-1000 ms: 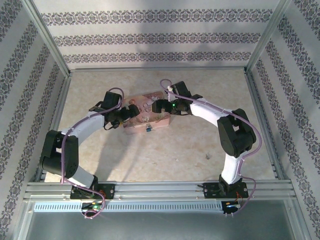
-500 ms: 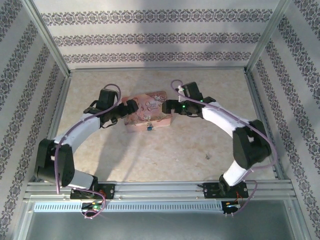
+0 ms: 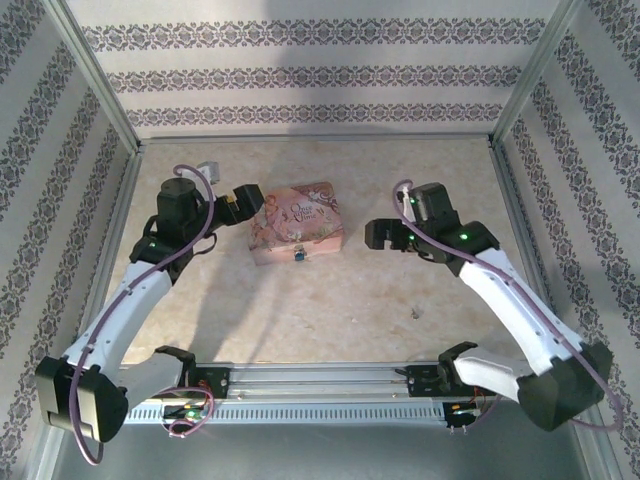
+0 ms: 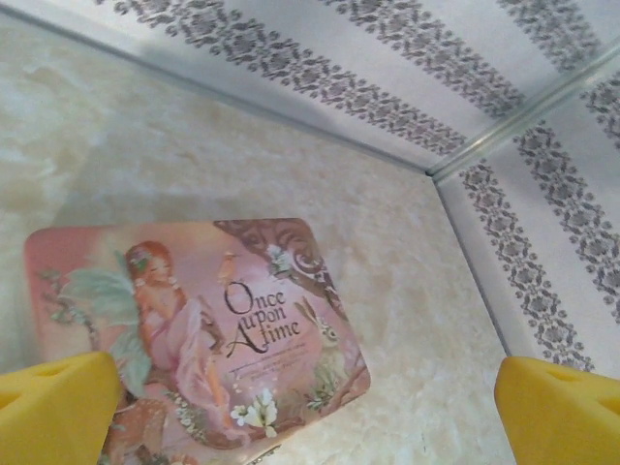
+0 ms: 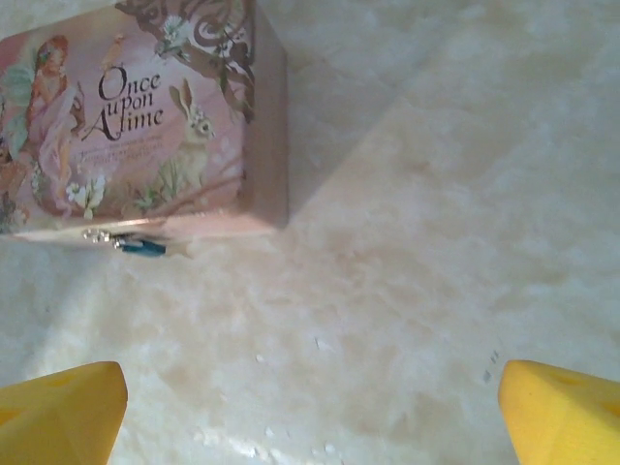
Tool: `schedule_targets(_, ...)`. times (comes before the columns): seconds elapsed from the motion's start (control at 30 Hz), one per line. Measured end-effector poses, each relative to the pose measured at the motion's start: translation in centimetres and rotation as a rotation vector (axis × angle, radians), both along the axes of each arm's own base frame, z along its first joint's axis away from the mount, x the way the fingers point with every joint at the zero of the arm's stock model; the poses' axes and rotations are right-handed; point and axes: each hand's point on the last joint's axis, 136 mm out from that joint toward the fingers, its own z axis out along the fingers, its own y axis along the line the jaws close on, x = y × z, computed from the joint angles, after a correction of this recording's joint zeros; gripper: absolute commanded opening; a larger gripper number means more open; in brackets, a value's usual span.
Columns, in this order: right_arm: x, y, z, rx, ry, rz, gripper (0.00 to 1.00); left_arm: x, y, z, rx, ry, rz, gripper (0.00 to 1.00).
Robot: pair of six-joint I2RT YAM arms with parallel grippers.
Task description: Unlock a padlock with a key
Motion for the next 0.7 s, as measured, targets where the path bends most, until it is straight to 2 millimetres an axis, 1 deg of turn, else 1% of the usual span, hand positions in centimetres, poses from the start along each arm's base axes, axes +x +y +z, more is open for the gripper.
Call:
schedule_targets(0.1,-2.1,-1.6,0.2,-0.022,0.032,-0.034,0.98,-0.4,-1.6,0.6,0.011,-0.039,-0.057,0.99)
schedule_targets(0.23,-4.9,-3.9,-1.0,-0.082,0.151,-0.087,0.97,-0.4,-3.3,0.7,0.025,-0.067,-0.111,0.99)
schedule_targets(0.33,-7.2,-5.1,-1.9,-0.111,0.244,-0.120,0.93,0.0,-4.0,0.5,0.031,-0.079,-0.127,0.99)
schedule_targets(0.47,-9.7,-5.8,-2.9,-0.106,0.325,-0.151,0.87,0.5,-4.2,0.2,0.042,-0.088,-0.128,0.99)
schedule_targets(0.6,-12.3,-6.2,-6.2,-0.123,0.467,-0.170,0.85,0.7,-4.2,0.2,0.046,-0.091,-0.122,0.99)
schedule_targets(0.7,-13.6,-6.3,-8.7,-0.146,0.576,-0.181,0.82,0.8,-4.1,0.3,0.046,-0.100,-0.114,0.99)
